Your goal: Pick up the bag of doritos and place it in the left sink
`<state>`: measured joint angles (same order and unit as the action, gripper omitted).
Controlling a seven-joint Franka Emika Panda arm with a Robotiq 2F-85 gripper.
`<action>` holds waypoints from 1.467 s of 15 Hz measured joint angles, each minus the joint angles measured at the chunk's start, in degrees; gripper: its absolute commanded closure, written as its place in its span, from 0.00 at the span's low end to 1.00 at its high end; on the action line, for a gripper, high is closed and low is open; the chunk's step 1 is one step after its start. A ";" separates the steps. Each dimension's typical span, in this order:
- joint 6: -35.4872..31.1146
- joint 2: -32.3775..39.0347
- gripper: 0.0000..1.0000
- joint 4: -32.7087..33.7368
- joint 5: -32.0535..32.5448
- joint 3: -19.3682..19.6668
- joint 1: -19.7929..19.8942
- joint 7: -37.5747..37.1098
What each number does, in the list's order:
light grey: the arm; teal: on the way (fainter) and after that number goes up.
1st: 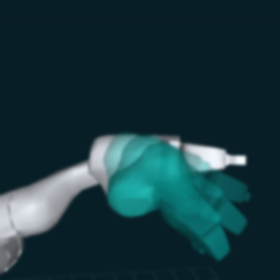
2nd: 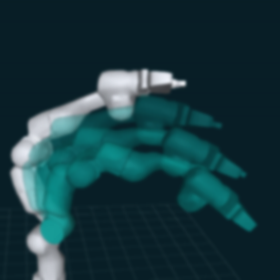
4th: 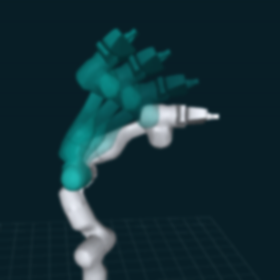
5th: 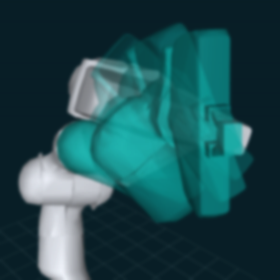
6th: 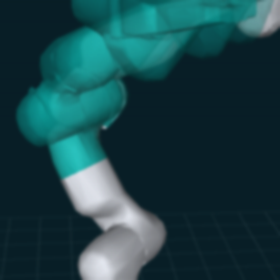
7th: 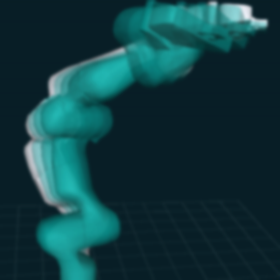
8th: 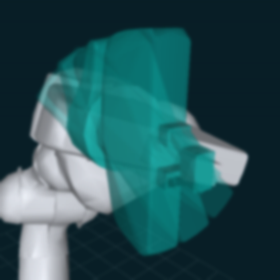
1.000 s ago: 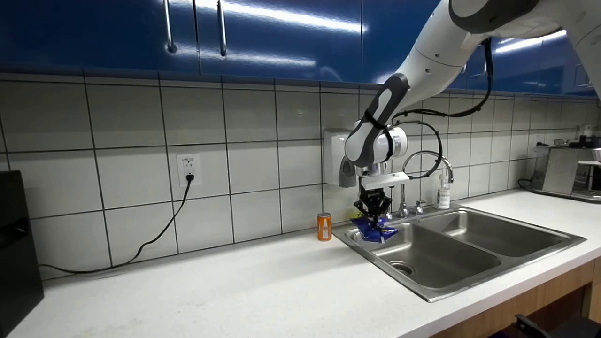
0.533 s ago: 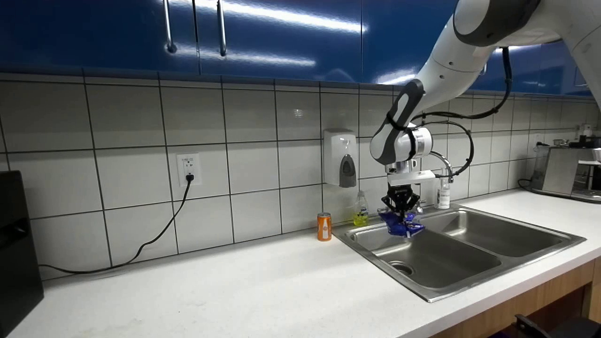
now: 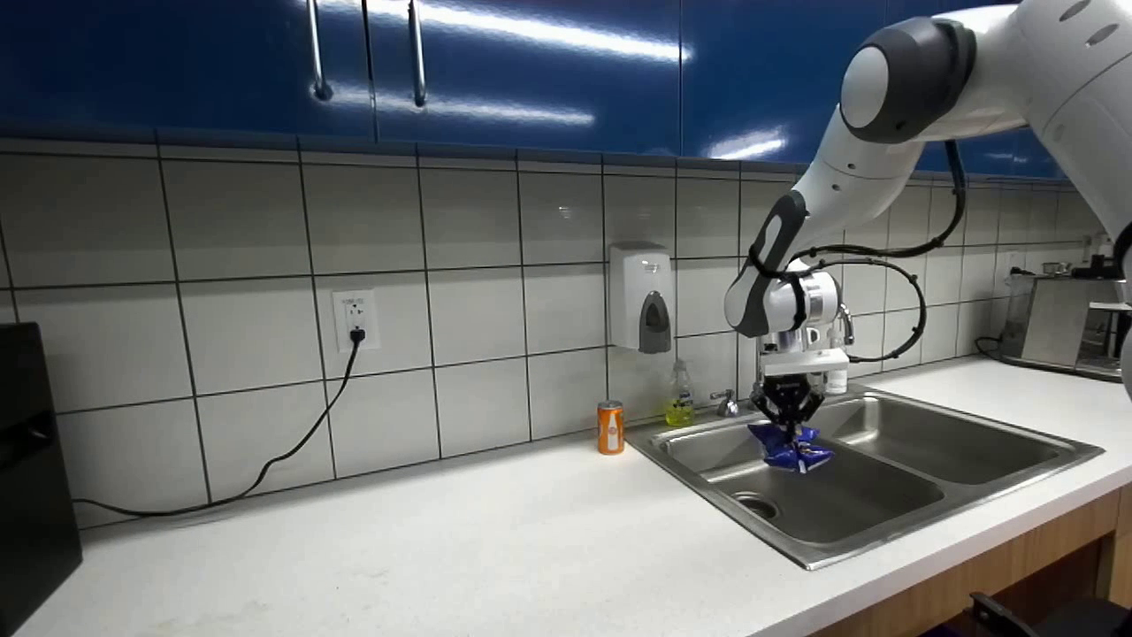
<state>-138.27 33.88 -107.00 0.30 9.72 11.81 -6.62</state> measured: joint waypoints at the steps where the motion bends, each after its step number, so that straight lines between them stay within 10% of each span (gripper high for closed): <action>1: -0.06 1.13 1.00 0.56 -0.16 0.02 0.44 0.07; 22: -2.62 13.06 1.00 3.95 -1.45 0.16 4.23 2.97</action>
<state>-140.89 46.94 -103.05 -1.15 9.88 16.04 -3.64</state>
